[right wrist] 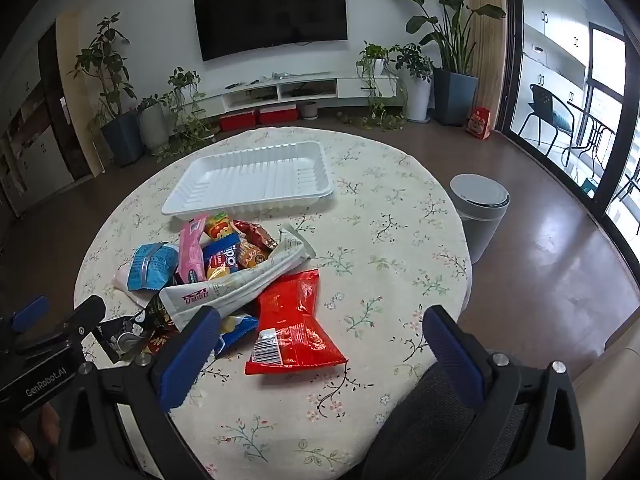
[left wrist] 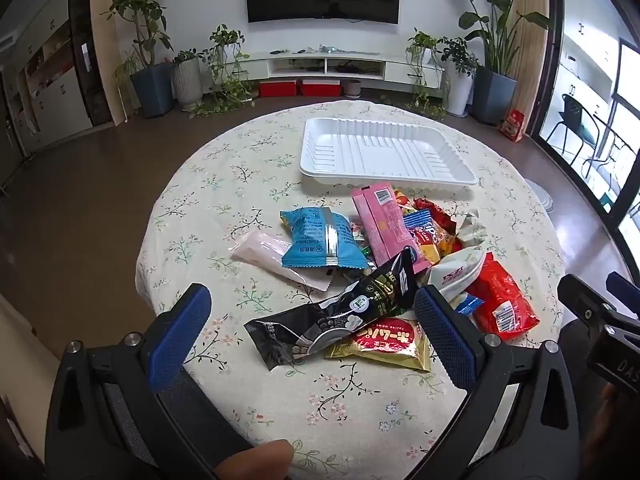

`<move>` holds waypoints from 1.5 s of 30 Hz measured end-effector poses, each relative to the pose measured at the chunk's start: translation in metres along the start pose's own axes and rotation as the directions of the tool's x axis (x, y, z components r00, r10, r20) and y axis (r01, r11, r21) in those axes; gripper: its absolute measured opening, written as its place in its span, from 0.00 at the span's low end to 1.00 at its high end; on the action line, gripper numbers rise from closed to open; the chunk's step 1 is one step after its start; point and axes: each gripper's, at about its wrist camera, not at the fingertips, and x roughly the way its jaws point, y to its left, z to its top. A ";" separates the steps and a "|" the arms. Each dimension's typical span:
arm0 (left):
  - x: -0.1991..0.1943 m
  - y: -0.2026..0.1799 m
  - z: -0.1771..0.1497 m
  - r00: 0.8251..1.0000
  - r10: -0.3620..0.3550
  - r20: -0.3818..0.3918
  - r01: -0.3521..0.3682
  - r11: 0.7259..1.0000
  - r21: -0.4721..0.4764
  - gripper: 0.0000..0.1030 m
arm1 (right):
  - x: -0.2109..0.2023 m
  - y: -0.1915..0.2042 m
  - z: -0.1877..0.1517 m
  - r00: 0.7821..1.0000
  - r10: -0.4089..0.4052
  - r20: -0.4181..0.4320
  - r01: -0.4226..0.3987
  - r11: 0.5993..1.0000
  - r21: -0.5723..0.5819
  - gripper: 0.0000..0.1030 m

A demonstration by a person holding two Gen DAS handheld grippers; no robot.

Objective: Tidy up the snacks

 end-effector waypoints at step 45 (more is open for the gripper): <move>0.013 -0.002 -0.007 0.999 0.004 -0.042 -0.004 1.000 -0.004 1.00 | 0.001 0.000 -0.001 1.000 -0.001 0.002 0.001 1.000 0.000 1.00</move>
